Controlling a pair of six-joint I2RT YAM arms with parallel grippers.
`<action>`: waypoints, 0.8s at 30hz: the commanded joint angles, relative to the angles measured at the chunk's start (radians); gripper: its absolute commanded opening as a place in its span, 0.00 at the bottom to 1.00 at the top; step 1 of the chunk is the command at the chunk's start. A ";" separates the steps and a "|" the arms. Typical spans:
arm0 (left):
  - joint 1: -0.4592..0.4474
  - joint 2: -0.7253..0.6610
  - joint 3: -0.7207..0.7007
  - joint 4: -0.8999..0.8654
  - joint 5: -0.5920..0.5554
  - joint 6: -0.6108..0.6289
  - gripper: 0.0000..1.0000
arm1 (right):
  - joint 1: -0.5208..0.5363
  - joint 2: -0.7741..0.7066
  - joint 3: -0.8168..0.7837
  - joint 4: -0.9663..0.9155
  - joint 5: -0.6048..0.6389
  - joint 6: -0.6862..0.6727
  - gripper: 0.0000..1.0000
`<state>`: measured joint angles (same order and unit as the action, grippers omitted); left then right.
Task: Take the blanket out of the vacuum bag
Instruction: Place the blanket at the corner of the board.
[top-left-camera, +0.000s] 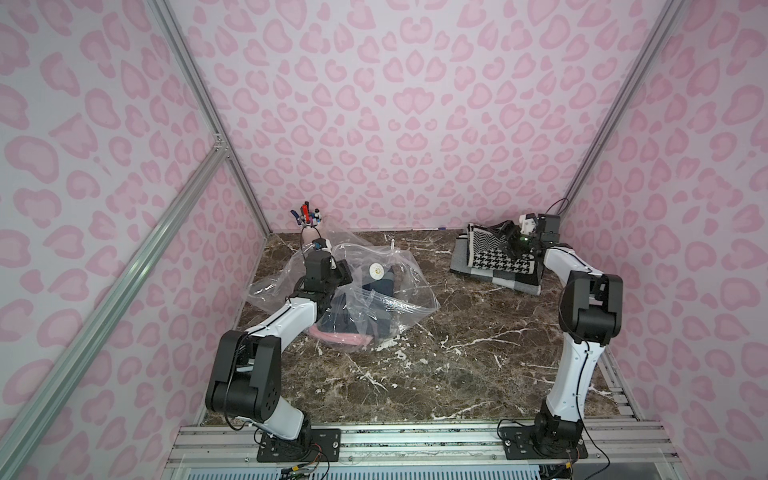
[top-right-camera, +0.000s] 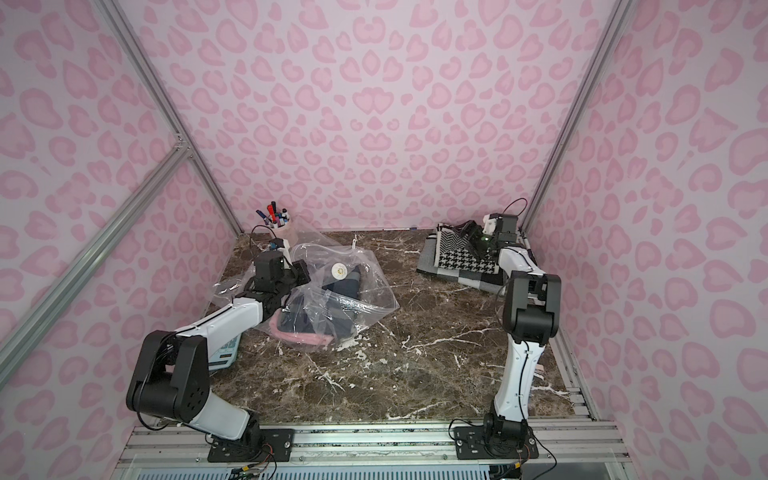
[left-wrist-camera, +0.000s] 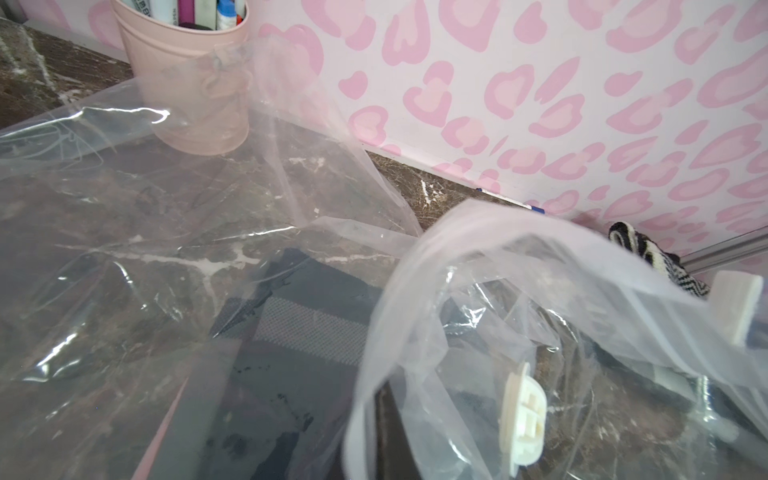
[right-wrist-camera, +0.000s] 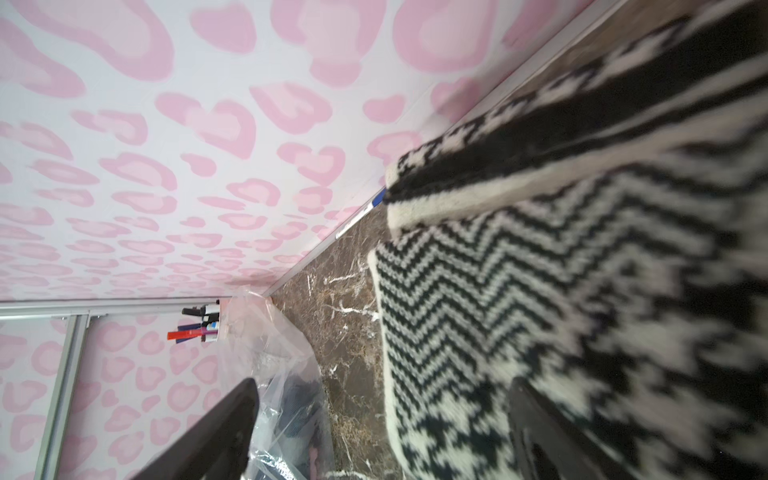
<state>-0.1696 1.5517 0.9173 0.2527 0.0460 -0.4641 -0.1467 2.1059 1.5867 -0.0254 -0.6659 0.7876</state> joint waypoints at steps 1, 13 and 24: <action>-0.005 -0.012 0.011 -0.004 0.042 0.010 0.04 | -0.054 -0.032 -0.076 0.017 0.013 -0.027 0.93; -0.047 -0.032 0.038 -0.024 0.063 0.011 0.04 | -0.092 0.028 -0.210 0.058 -0.012 -0.064 0.93; -0.062 -0.023 0.028 -0.023 0.081 0.018 0.04 | -0.051 -0.191 -0.150 -0.217 0.297 -0.326 0.92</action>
<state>-0.2283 1.5177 0.9455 0.2291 0.1066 -0.4606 -0.1917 1.9324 1.4490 -0.1394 -0.5053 0.5415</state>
